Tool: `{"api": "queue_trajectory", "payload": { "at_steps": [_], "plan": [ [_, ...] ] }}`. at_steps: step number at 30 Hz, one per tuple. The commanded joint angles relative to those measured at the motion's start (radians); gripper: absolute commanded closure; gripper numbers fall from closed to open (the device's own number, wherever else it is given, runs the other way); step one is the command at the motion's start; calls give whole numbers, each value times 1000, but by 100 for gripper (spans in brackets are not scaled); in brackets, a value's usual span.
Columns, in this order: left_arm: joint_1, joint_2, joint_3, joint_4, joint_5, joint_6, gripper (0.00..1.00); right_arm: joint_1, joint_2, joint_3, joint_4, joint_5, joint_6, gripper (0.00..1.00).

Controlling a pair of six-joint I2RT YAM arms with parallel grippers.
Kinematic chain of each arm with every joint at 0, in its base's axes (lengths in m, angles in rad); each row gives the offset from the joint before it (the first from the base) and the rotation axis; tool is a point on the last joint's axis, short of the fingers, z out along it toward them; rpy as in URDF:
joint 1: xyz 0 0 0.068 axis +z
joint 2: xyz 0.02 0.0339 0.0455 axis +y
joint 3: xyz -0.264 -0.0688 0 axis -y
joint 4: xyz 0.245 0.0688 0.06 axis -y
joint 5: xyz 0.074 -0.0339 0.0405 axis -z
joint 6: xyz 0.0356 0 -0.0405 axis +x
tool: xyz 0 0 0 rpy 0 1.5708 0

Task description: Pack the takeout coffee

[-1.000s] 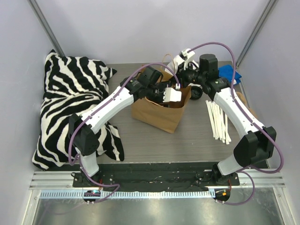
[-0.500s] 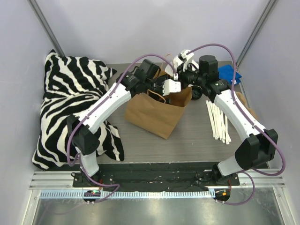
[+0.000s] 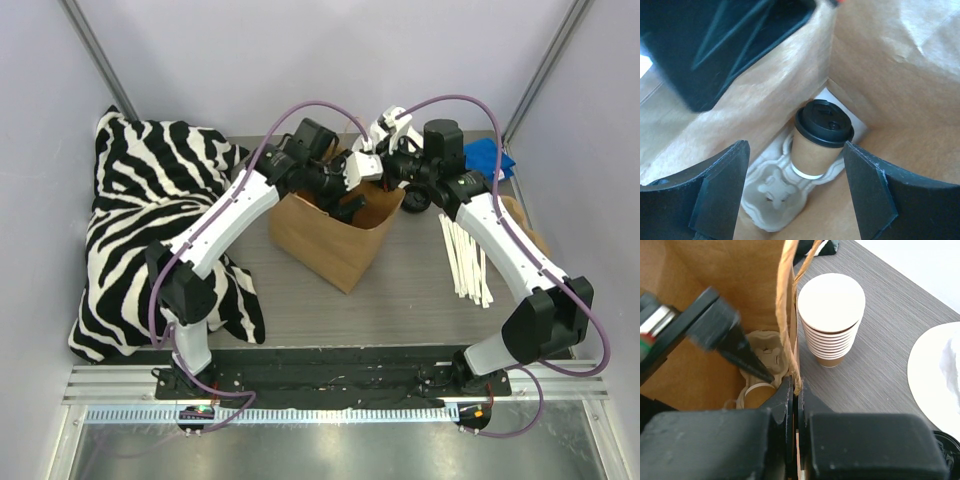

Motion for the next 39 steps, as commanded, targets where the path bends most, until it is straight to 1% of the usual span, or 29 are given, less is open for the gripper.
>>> {"api": "queue_trajectory", "payload": {
  "at_steps": [1,6,10,16,18,21,23,24,26,30,35,39],
  "plan": [
    [45,-60,28,28,76,-101,20,6,-50,-2,26,14,-27,99],
    [79,-97,53,28,108,-158,20,5,-50,1,17,2,-25,99],
    [117,-126,73,45,134,-233,18,6,-48,6,14,-15,-22,99],
    [157,-165,67,129,151,-337,17,8,-48,14,3,-48,-12,99],
    [174,-186,55,182,157,-397,16,8,-51,15,0,-64,-4,99],
    [209,-223,18,284,146,-500,13,9,-56,23,2,-88,2,99],
    [226,-232,12,340,140,-540,12,12,-60,24,-1,-101,4,99],
    [239,-240,12,356,125,-579,11,12,-66,24,-3,-111,2,99],
    [252,-245,12,383,107,-606,10,17,-69,27,-6,-121,5,99],
    [289,-251,8,413,77,-664,8,25,-85,31,-10,-140,7,99],
    [324,-252,-4,419,41,-695,8,34,-102,32,-24,-185,16,99],
    [361,-243,-19,410,37,-725,7,40,-108,26,-38,-225,34,99]
  ]
}}
